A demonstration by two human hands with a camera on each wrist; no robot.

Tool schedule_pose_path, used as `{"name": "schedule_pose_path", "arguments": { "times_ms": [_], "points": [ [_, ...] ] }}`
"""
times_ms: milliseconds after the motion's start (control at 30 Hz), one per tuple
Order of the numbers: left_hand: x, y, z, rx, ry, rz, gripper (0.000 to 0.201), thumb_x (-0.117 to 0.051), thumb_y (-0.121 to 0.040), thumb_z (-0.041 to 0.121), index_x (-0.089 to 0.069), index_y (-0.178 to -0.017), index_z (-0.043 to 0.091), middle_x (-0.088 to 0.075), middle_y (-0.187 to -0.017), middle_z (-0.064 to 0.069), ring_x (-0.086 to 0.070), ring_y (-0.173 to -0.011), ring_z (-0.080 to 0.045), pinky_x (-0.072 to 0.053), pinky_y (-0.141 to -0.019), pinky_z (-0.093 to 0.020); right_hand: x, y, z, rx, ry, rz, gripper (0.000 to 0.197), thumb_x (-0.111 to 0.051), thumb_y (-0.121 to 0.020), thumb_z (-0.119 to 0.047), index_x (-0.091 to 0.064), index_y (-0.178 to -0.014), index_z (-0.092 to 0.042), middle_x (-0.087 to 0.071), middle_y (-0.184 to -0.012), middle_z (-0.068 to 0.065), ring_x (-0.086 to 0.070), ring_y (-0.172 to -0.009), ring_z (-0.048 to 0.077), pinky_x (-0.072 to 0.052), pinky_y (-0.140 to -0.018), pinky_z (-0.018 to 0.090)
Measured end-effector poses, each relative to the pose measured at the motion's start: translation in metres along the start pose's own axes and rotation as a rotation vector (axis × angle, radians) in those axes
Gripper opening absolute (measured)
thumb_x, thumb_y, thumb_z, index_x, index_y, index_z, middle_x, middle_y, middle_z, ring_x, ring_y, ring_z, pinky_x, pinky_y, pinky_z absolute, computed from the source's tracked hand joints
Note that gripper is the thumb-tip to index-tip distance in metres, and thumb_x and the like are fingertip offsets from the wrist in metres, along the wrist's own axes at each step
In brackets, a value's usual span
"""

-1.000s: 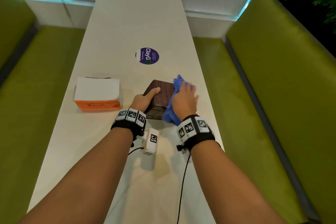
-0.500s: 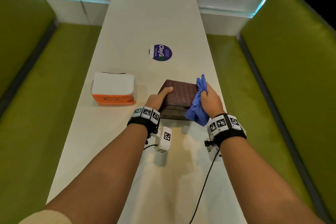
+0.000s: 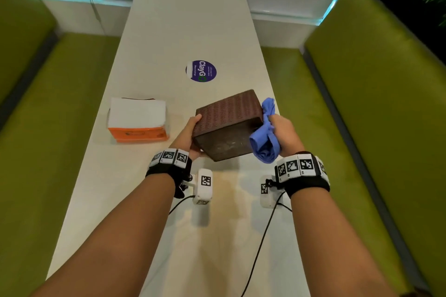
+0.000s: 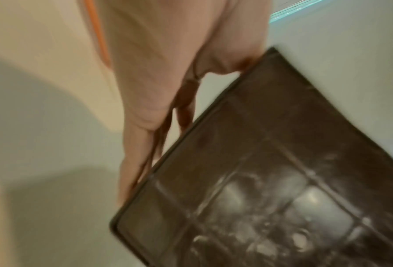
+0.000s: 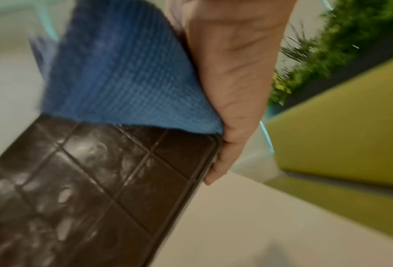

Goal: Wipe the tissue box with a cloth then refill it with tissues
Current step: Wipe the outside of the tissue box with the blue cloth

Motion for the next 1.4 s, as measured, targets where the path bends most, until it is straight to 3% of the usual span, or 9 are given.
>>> {"name": "schedule_pose_path", "arguments": {
  "times_ms": [133, 267, 500, 667, 767, 900, 1033, 1233, 1400],
  "points": [
    [0.006, -0.008, 0.006, -0.110, -0.244, 0.178, 0.022, -0.049, -0.097, 0.030, -0.063, -0.104, 0.014, -0.063, -0.111, -0.012, -0.058, -0.093, -0.023, -0.053, -0.066, -0.037, -0.010, 0.003, -0.027, 0.279, 0.221, 0.076, 0.028, -0.038, -0.094, -0.005, -0.060, -0.088, -0.023, -0.053, -0.072, 0.002, -0.048, -0.064, 0.013, -0.041, -0.063, 0.029],
    [-0.006, -0.006, 0.008, -0.064, -0.610, 0.166, 0.074, -0.045, -0.075, 0.077, -0.064, -0.103, 0.012, -0.066, -0.105, -0.016, -0.062, -0.090, -0.027, -0.052, -0.087, -0.044, -0.033, 0.011, -0.027, 0.366, 0.412, 0.112, 0.045, -0.038, -0.095, -0.009, -0.042, -0.140, -0.013, -0.058, -0.110, 0.018, -0.056, -0.089, 0.026, -0.038, -0.070, 0.024],
    [-0.007, -0.017, 0.000, 0.024, -0.476, 0.015, 0.120, -0.053, -0.060, 0.083, -0.015, -0.152, 0.015, -0.044, -0.146, -0.011, -0.051, -0.125, -0.028, -0.046, -0.065, -0.029, -0.060, 0.017, -0.024, 0.385, 0.591, 0.143, 0.050, -0.036, -0.098, -0.014, -0.027, -0.147, -0.014, -0.041, -0.135, 0.016, -0.053, -0.111, 0.033, -0.045, -0.097, 0.041],
    [-0.008, -0.021, 0.003, -0.022, -0.378, -0.007, 0.093, -0.066, -0.069, 0.067, -0.039, -0.137, 0.010, -0.058, -0.123, -0.013, -0.064, -0.085, -0.021, -0.052, -0.052, -0.024, -0.082, 0.031, -0.029, 0.601, 0.942, 0.091, 0.050, -0.031, -0.099, -0.019, -0.024, -0.148, -0.014, -0.024, -0.155, 0.013, -0.022, -0.143, 0.031, -0.018, -0.120, 0.039],
    [-0.008, -0.030, 0.001, -0.032, -0.332, -0.047, 0.121, -0.082, -0.038, 0.069, -0.043, -0.139, 0.013, -0.062, -0.122, -0.018, -0.068, -0.090, -0.027, -0.056, -0.061, -0.030, -0.085, 0.036, -0.032, 0.635, 0.893, -0.010, 0.051, -0.032, -0.099, -0.022, -0.022, -0.149, -0.017, -0.019, -0.158, 0.008, -0.010, -0.147, 0.030, -0.013, -0.120, 0.044],
    [-0.008, -0.027, 0.004, -0.063, -0.283, -0.027, 0.108, -0.080, -0.047, 0.063, -0.046, -0.137, 0.014, -0.064, -0.123, -0.015, -0.068, -0.101, -0.028, -0.058, -0.071, -0.035, -0.063, 0.016, -0.025, 0.392, 0.672, 0.053, 0.049, -0.030, -0.101, -0.020, -0.021, -0.150, -0.018, -0.016, -0.159, 0.009, -0.007, -0.148, 0.030, -0.014, -0.120, 0.046],
    [0.001, -0.040, 0.000, -0.048, -0.312, 0.014, 0.118, -0.082, -0.041, 0.069, -0.043, -0.139, 0.017, -0.060, -0.130, -0.010, -0.063, -0.113, -0.028, -0.048, -0.100, -0.047, -0.049, 0.001, -0.018, 0.215, 0.479, 0.165, 0.044, -0.033, -0.098, -0.016, -0.033, -0.142, -0.009, -0.043, -0.141, 0.019, -0.037, -0.133, 0.037, -0.033, -0.110, 0.048],
    [0.006, -0.060, -0.002, -0.105, -0.424, 0.026, 0.108, -0.077, -0.045, 0.075, -0.051, -0.131, 0.014, -0.066, -0.120, -0.014, -0.066, -0.106, -0.030, -0.049, -0.098, -0.050, -0.090, 0.029, -0.032, 0.605, 0.973, 0.010, 0.049, -0.026, -0.101, -0.022, -0.019, -0.149, -0.012, -0.020, -0.157, 0.008, -0.013, -0.147, 0.025, -0.015, -0.121, 0.038],
    [0.010, -0.067, -0.006, -0.073, -0.397, 0.017, 0.109, -0.079, -0.049, 0.071, -0.045, -0.138, 0.017, -0.063, -0.126, -0.013, -0.064, -0.109, -0.034, -0.048, -0.098, -0.052, -0.064, 0.019, -0.027, 0.429, 0.675, 0.031, 0.048, -0.027, -0.102, -0.022, -0.020, -0.149, -0.015, -0.018, -0.158, 0.007, -0.012, -0.148, 0.024, -0.015, -0.120, 0.045]
  ]
}}
Point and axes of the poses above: each hand's wrist, its own y-axis away from the middle knuckle, its own x-axis out of the back of the hand, z = x × y, the point moved 5 cm from there along -y, towards the middle knuckle
